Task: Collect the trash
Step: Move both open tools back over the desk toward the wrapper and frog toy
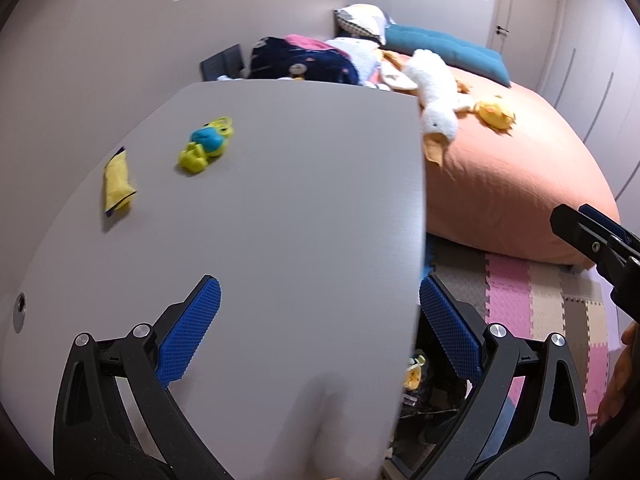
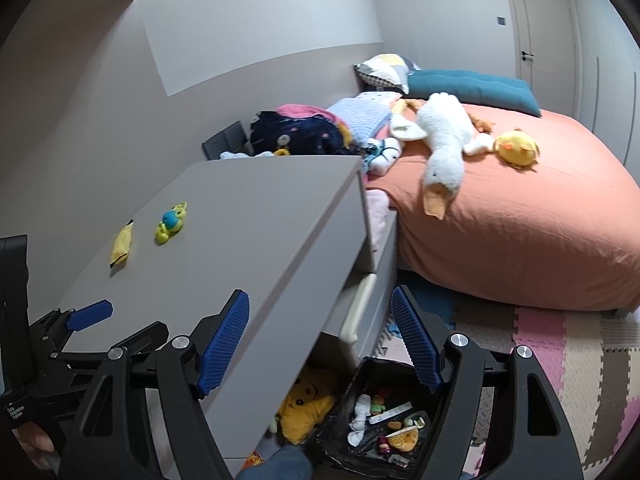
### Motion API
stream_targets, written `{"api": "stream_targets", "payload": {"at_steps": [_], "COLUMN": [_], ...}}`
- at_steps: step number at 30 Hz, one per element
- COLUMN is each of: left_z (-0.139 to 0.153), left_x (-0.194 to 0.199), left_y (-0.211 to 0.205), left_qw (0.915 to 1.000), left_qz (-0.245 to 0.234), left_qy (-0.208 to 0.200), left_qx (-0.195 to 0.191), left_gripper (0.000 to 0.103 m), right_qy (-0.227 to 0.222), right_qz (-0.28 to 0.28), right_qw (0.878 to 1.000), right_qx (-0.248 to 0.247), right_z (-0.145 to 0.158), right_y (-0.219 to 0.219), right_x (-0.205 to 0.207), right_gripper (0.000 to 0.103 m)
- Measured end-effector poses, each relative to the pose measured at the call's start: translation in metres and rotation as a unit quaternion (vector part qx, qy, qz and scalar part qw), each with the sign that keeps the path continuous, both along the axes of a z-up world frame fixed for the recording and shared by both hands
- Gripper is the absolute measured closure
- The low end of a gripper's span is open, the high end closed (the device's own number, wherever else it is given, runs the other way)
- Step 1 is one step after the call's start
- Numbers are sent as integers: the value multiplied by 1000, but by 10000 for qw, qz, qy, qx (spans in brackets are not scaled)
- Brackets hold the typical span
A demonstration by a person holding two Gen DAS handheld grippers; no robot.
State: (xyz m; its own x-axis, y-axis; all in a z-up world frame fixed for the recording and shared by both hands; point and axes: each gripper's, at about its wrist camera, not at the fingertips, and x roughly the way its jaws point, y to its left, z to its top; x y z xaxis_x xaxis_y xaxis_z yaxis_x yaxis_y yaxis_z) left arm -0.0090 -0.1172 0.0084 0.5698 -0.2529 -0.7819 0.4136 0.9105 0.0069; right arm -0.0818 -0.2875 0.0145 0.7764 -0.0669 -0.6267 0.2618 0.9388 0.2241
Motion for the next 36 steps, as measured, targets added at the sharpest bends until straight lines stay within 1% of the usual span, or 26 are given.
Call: {"api": "stream_targets", "payload": {"at_steps": [12, 18, 26, 30, 36], "left_z": [-3, -6, -14, -18, -22], "left_x": [35, 53, 86, 102, 123], "left_y": [44, 65, 95, 108, 123], "left_qw": [9988, 9977, 9943, 9924, 9898], "left_qz": [474, 670, 1056, 1219, 1392], "left_qy": [37, -25, 6, 61, 111], "left_qx": [-67, -56, -123, -182, -276], "left_gripper": [7, 7, 7, 7, 7], "right_qy": [112, 184, 280, 316, 360], "right_qz": [396, 590, 838, 886, 939], "right_qw": [9991, 9981, 9960, 9954, 9948], "right_qx": [59, 58, 137, 167, 183], "right_z": [0, -2, -9, -12, -16], "right_y": [35, 54, 81, 92, 105], "right_x": [52, 79, 121, 140, 163], "right_gripper": [29, 29, 28, 25, 25]}}
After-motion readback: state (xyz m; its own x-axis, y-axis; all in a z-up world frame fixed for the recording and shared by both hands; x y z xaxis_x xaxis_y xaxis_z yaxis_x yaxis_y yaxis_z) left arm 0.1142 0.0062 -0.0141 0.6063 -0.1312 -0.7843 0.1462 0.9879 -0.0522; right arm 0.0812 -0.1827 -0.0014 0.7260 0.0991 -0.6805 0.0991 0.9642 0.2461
